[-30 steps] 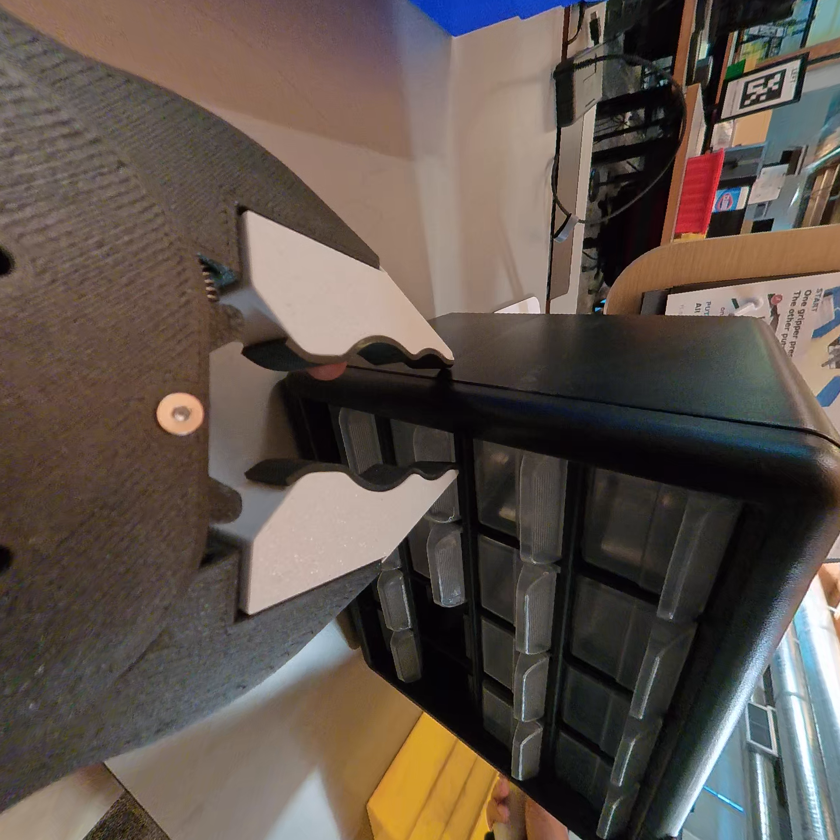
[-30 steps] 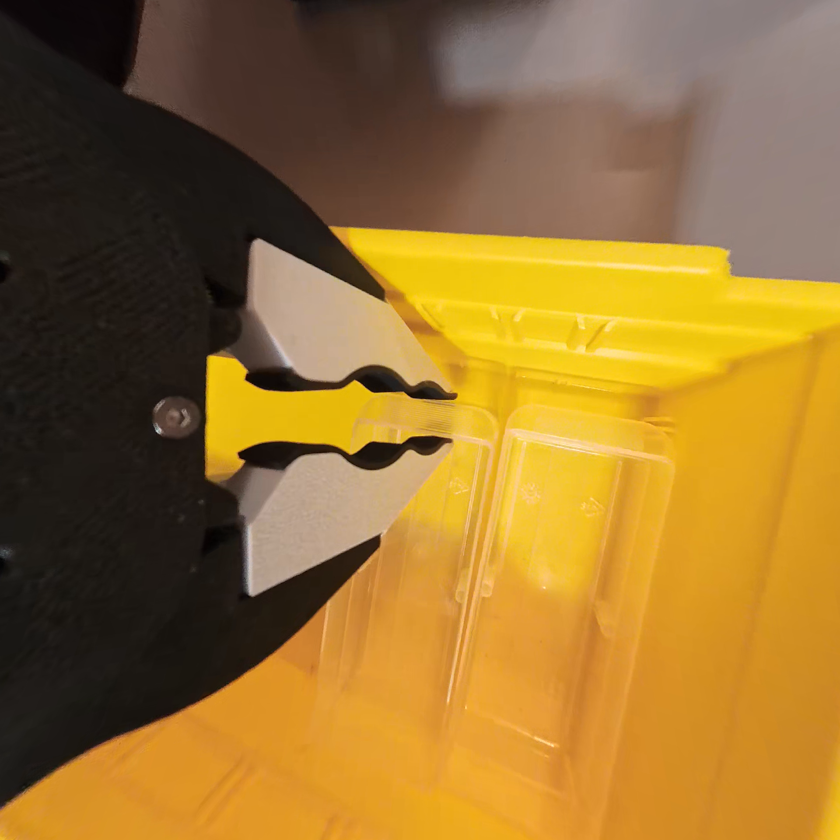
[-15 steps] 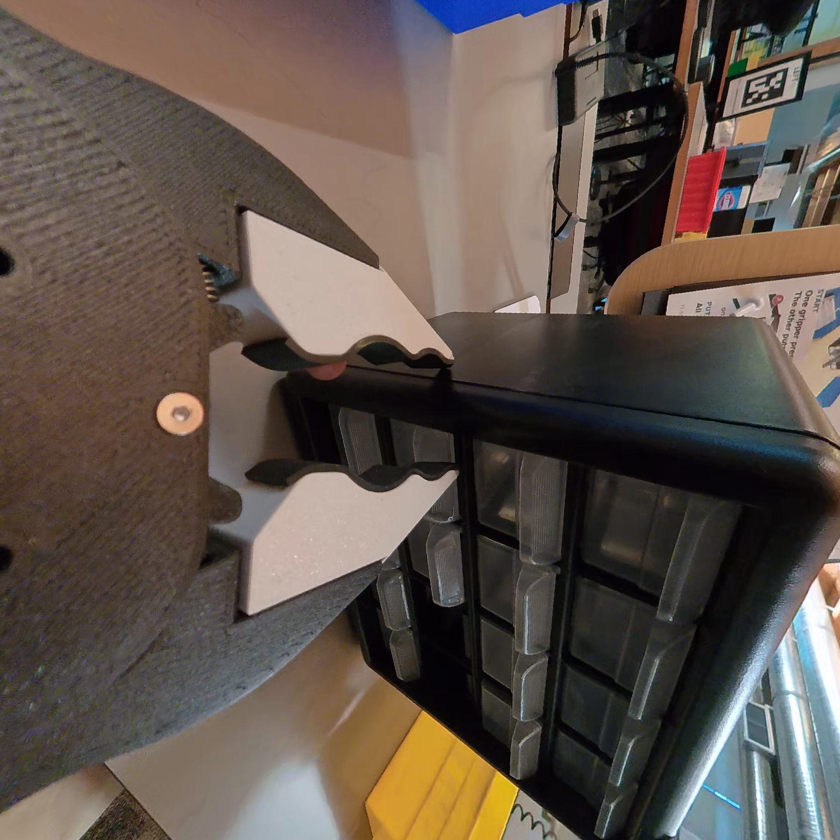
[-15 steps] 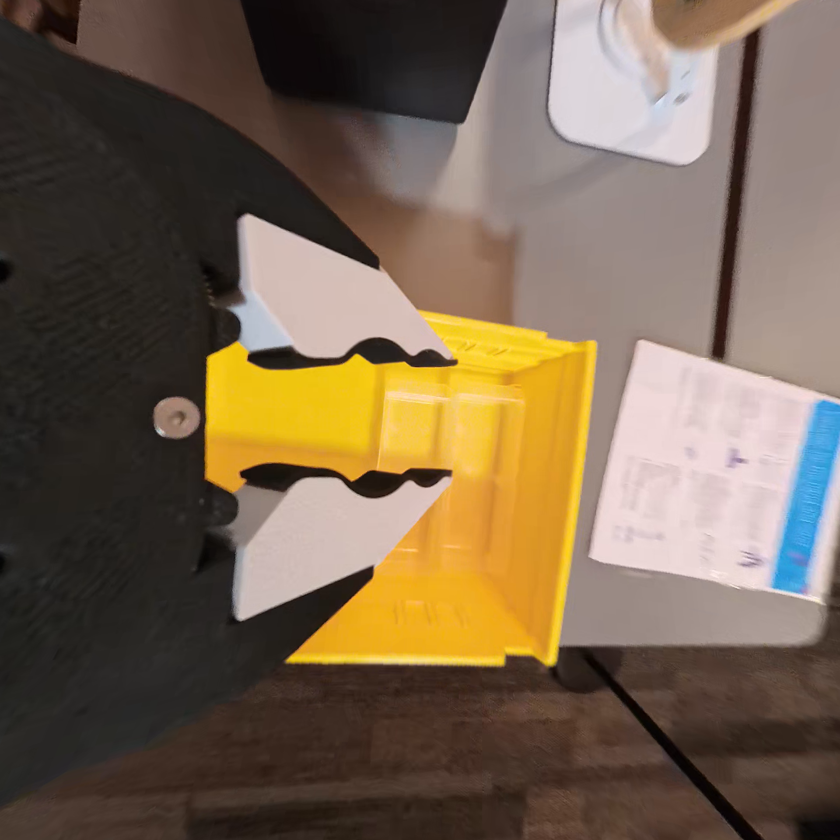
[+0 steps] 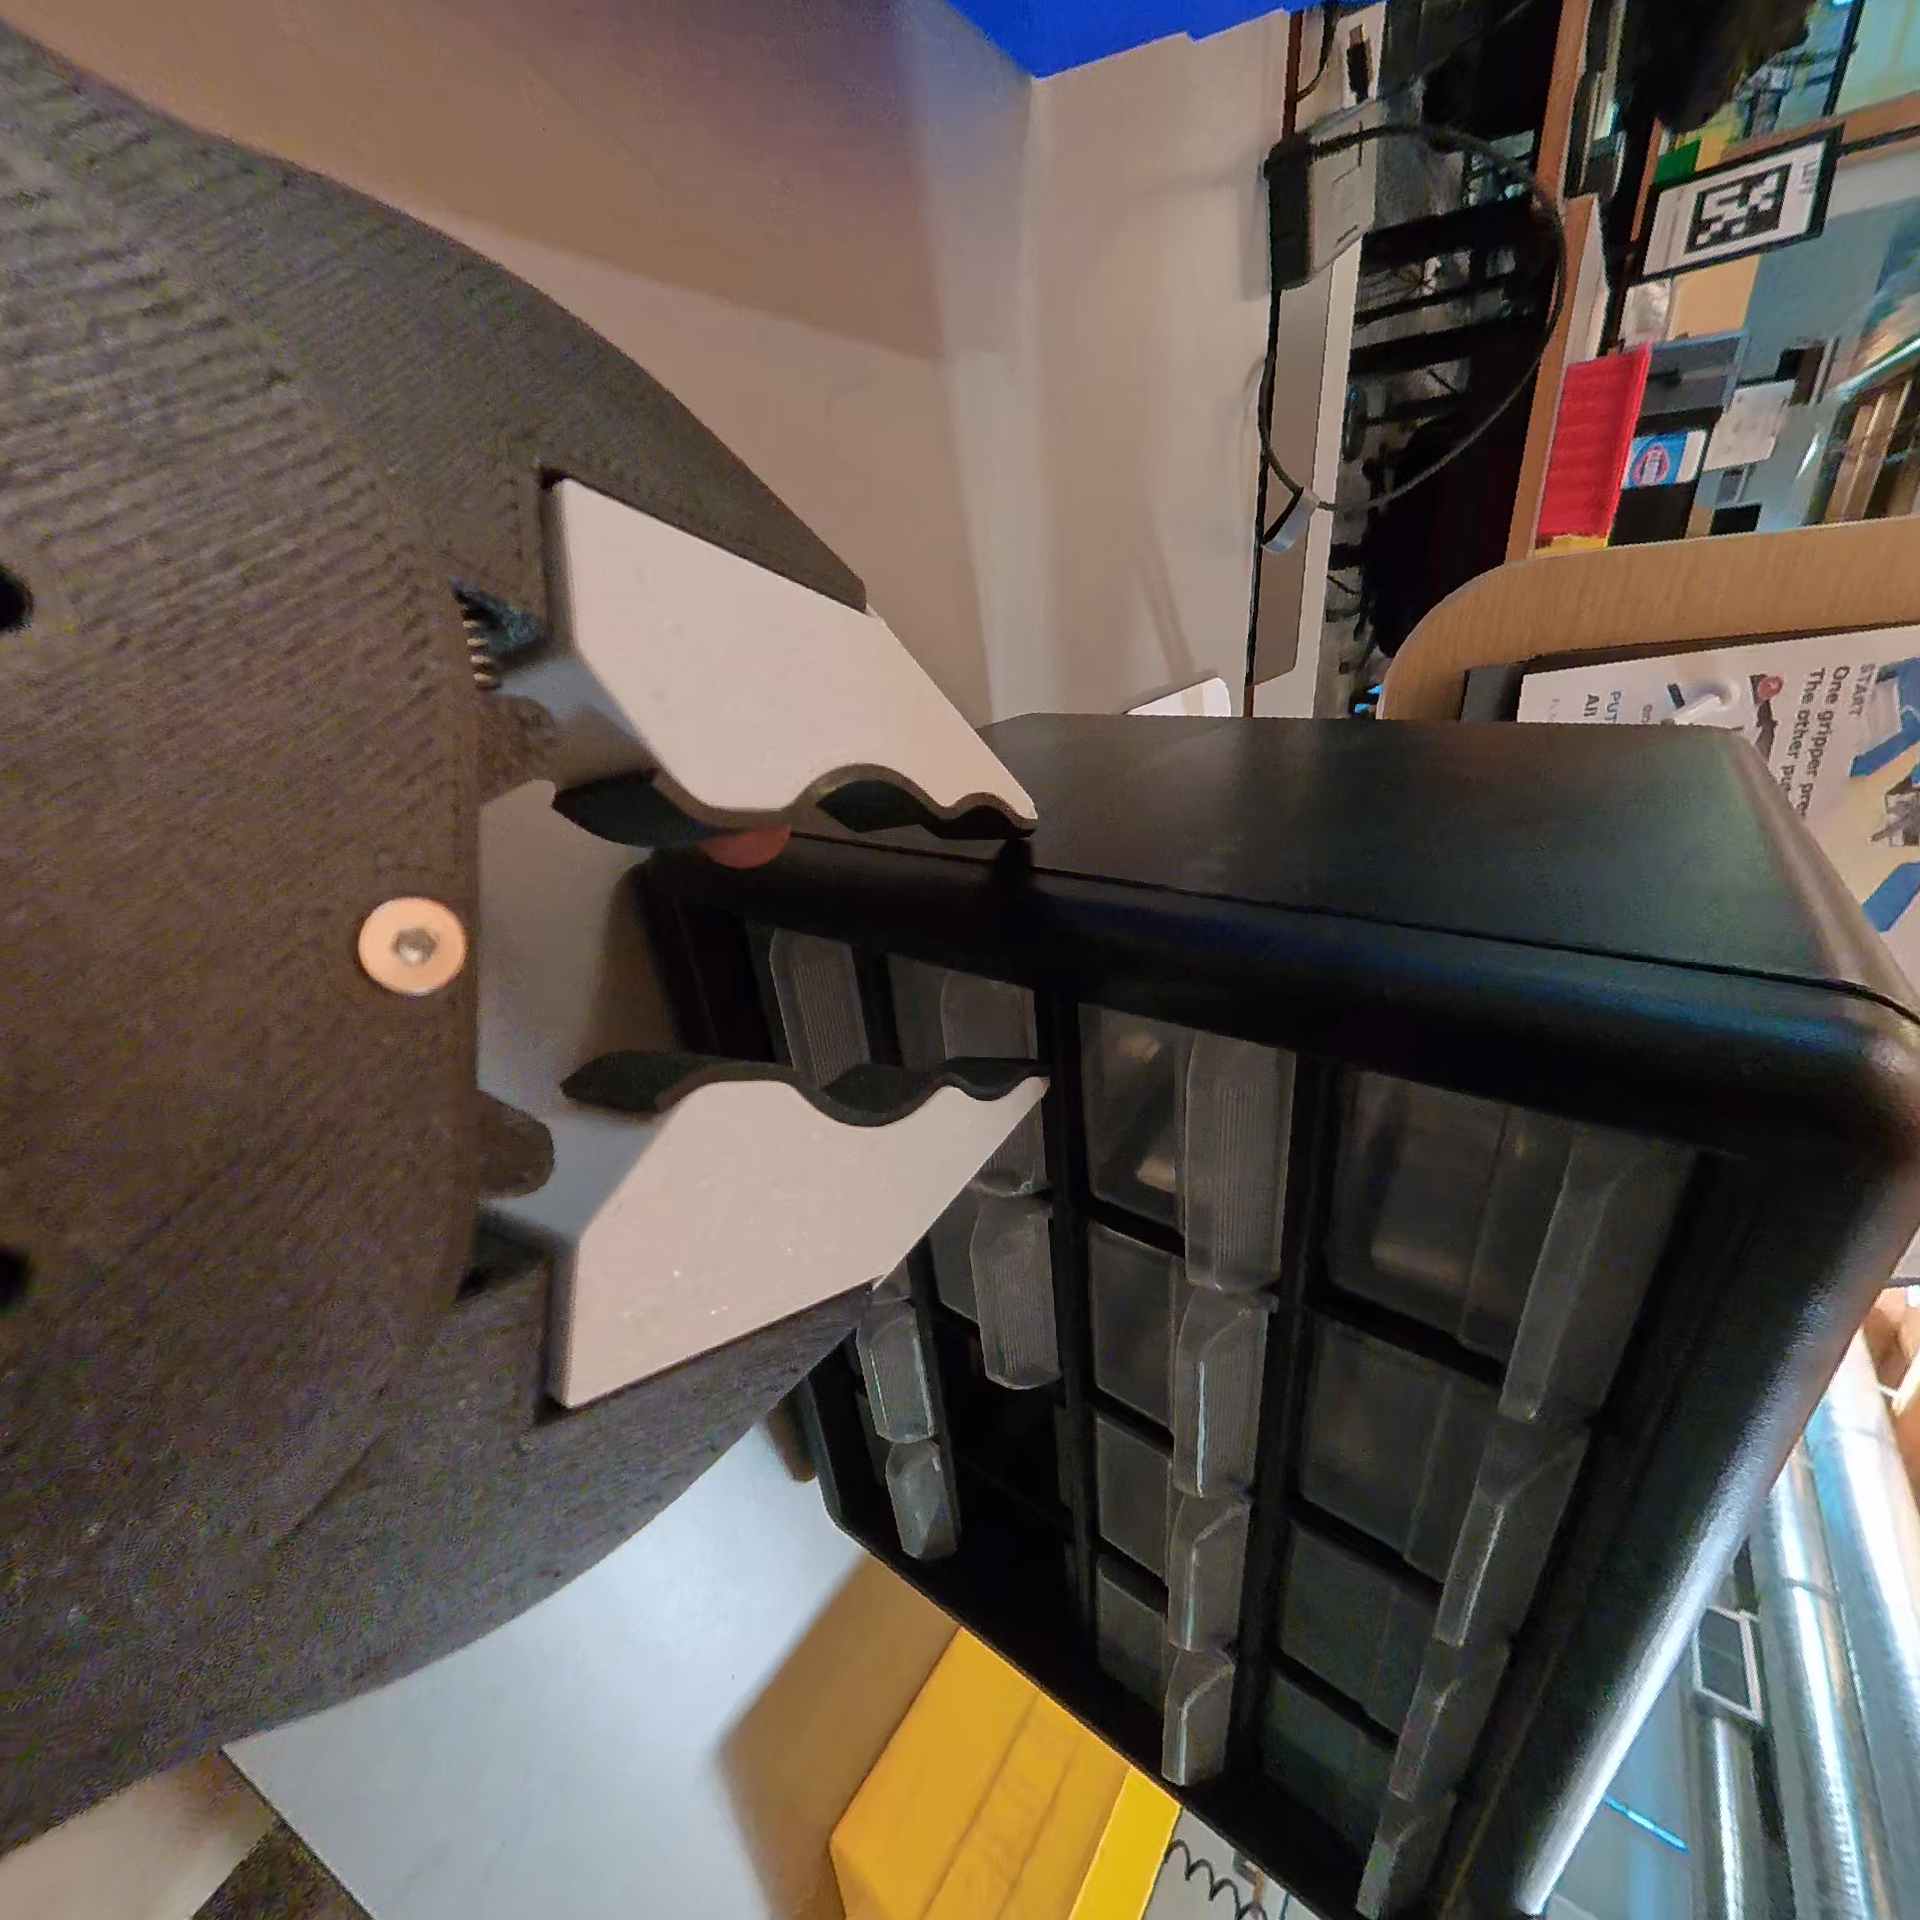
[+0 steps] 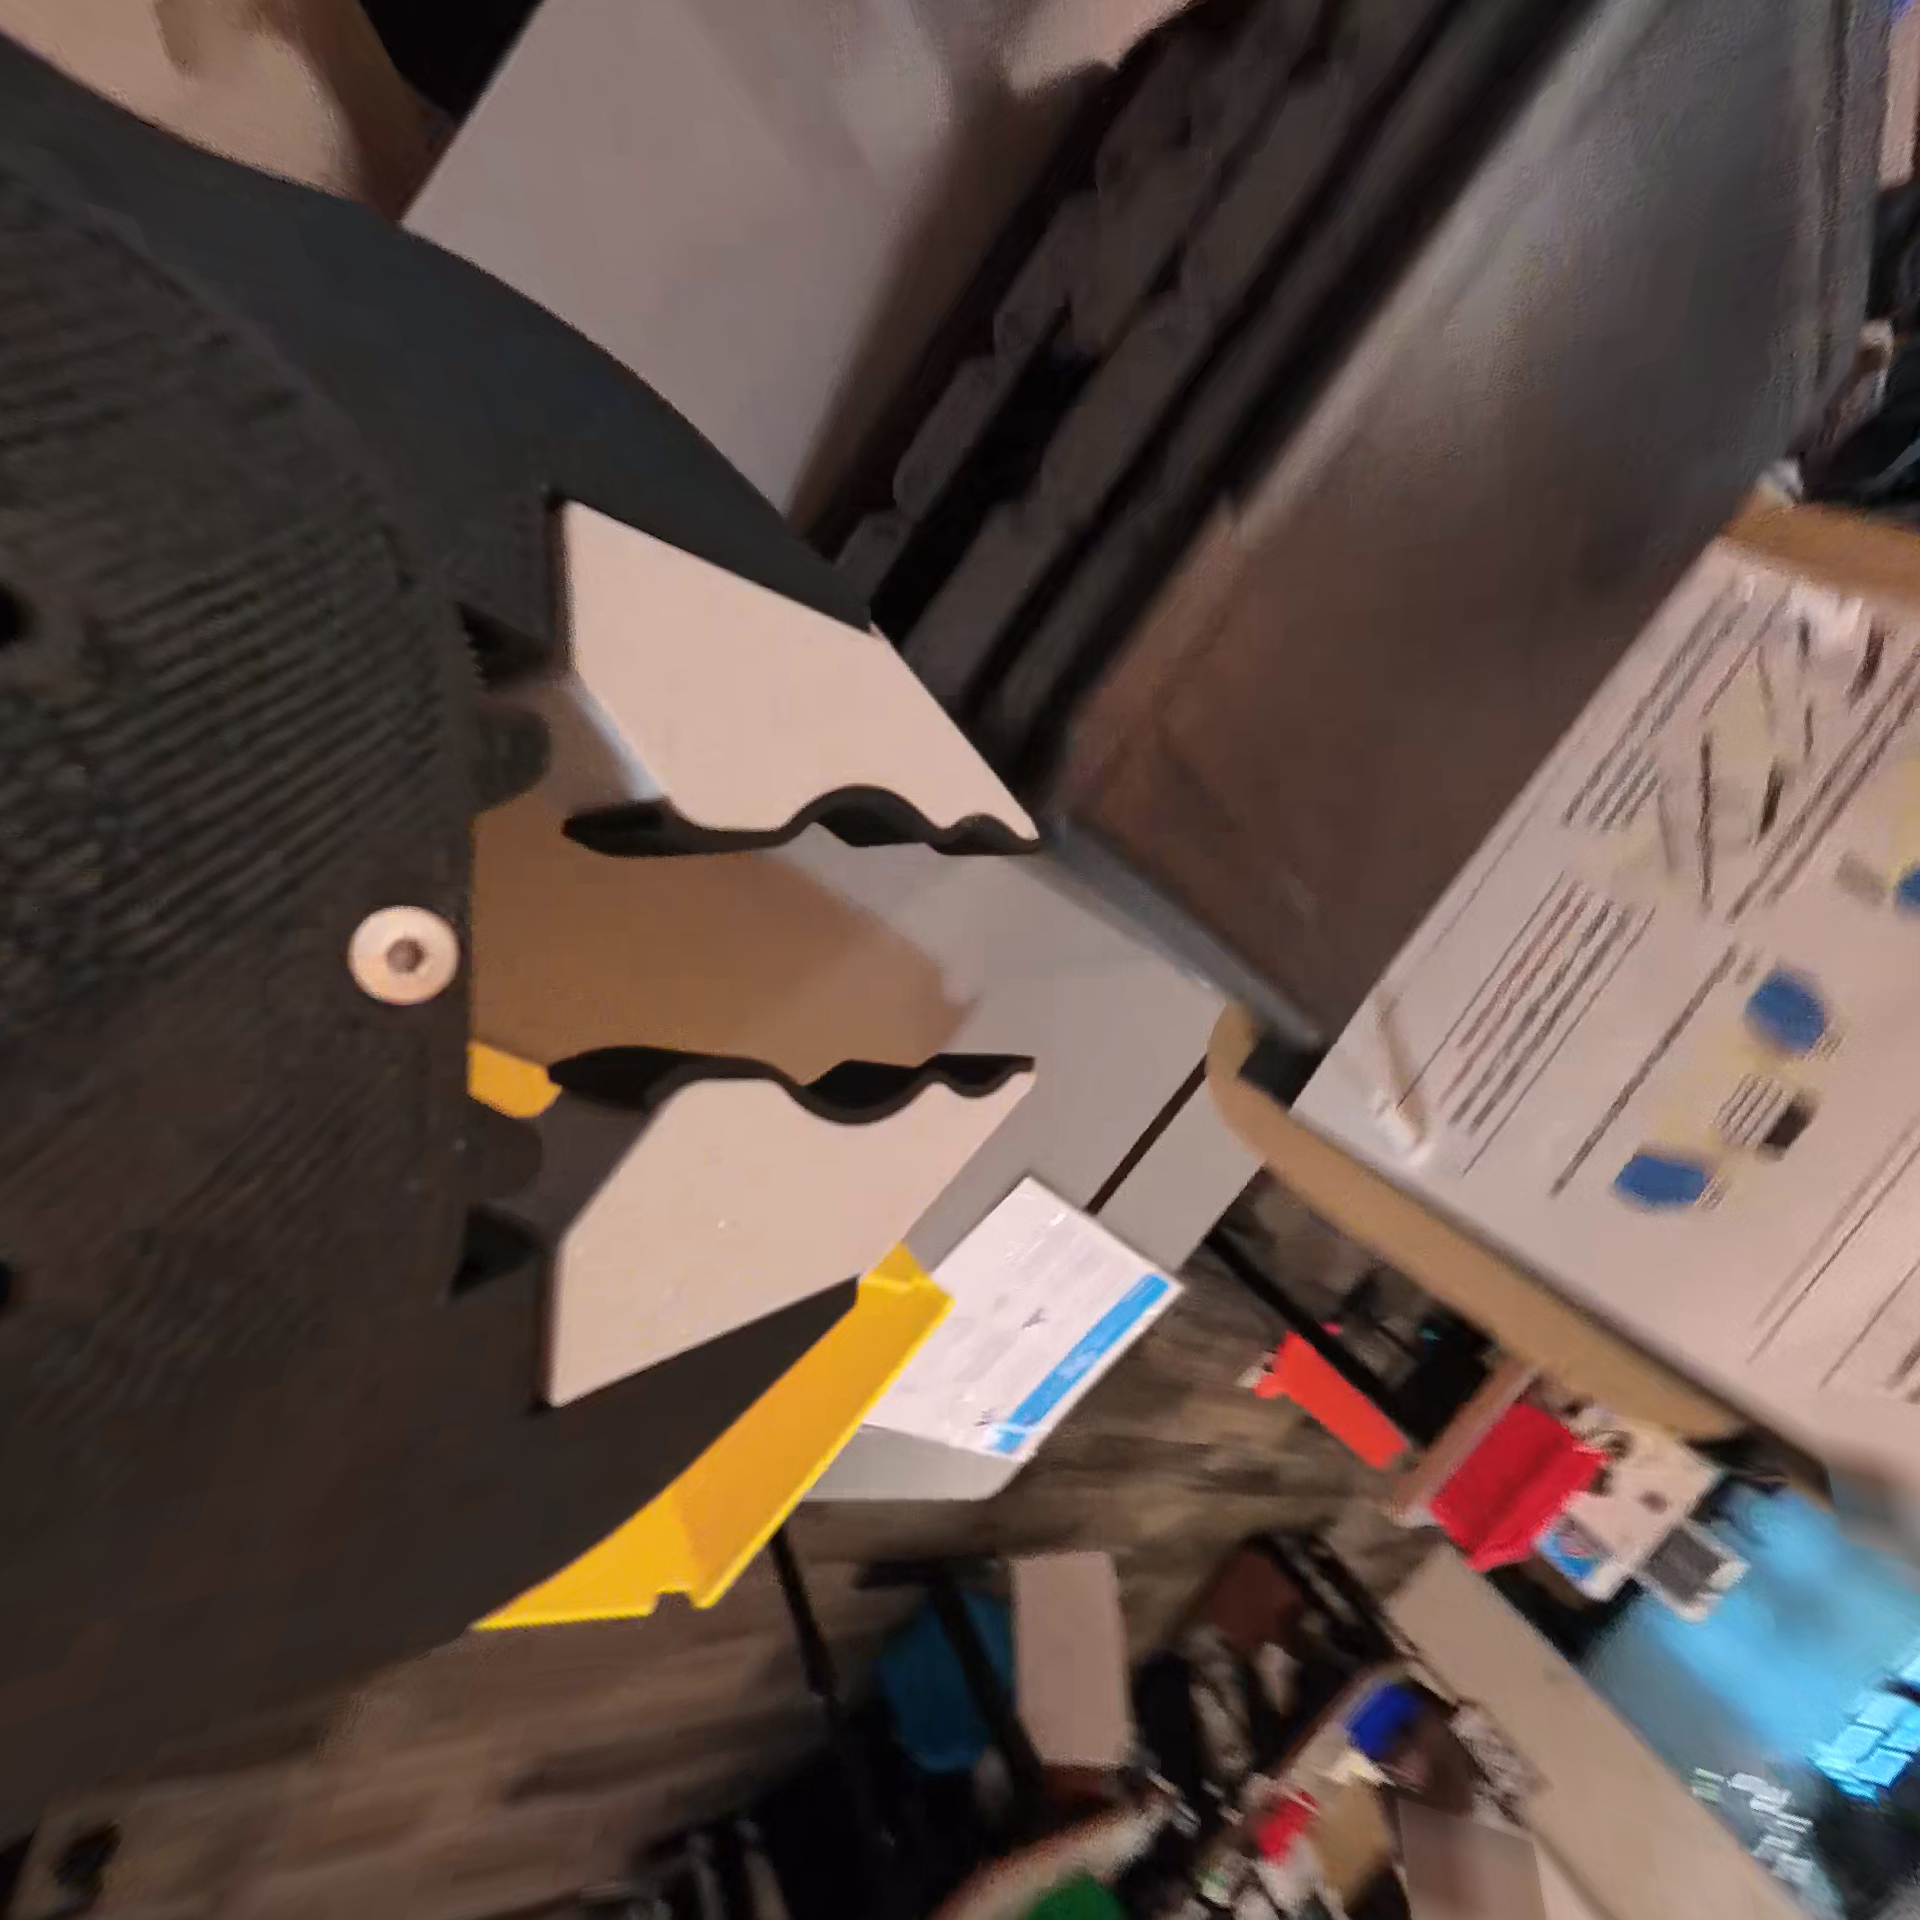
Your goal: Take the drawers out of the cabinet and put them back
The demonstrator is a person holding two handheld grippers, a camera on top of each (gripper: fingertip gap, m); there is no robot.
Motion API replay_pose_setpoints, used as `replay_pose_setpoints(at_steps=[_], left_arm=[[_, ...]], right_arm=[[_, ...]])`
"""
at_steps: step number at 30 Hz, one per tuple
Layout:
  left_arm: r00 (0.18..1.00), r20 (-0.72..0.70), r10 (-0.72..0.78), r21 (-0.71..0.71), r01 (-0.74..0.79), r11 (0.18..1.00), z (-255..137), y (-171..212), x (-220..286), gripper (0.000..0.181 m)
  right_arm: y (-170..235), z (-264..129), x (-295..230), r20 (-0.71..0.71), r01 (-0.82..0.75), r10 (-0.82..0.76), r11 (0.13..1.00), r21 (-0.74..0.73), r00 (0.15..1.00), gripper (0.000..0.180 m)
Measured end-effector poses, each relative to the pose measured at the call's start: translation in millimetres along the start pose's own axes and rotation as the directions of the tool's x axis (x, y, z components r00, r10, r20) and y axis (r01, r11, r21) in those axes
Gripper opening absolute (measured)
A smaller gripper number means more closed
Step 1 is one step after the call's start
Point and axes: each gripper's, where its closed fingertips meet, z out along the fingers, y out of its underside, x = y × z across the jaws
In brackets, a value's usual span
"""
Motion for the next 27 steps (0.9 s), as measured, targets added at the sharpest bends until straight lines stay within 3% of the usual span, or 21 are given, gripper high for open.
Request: replay_pose_setpoints(at_steps=[7,11,14,19,27], left_arm=[[0.999,-0.031,-0.014,-0.005,0.014,1.0,-0.7,0.4,0.2,0.038],[0.998,-0.057,-0.018,-0.016,0.017,1.0,-1.8,0.6,0.3,0.036],[0.996,-0.074,-0.059,-0.028,0.057,0.998,-2.1,-0.4,-0.7,0.034],[0.995,-0.08,-0.058,-0.041,0.055,0.998,-6.0,0.5,2.7,0.031],[0.994,-0.063,-0.093,-0.044,0.091,0.995,-10.5,2.1,12.1,0.036]], right_arm=[[-16.5,3.7,-132.9,-0.114,0.319,-0.305,0.937,0.139,0.946,0.037],[1.8,39.8,-199.1,-0.106,0.577,-0.568,0.808,0.119,0.816,0.035],[16.8,66.0,-211.9,-0.15,0.693,-0.68,0.718,0.062,0.718,0.031],[31.9,67.3,-212.0,-0.209,0.728,-0.703,0.681,0.079,0.68,0.029],[46.4,56.9,-213.6,-0.082,0.543,-0.536,0.826,0.153,0.84,0.028]])
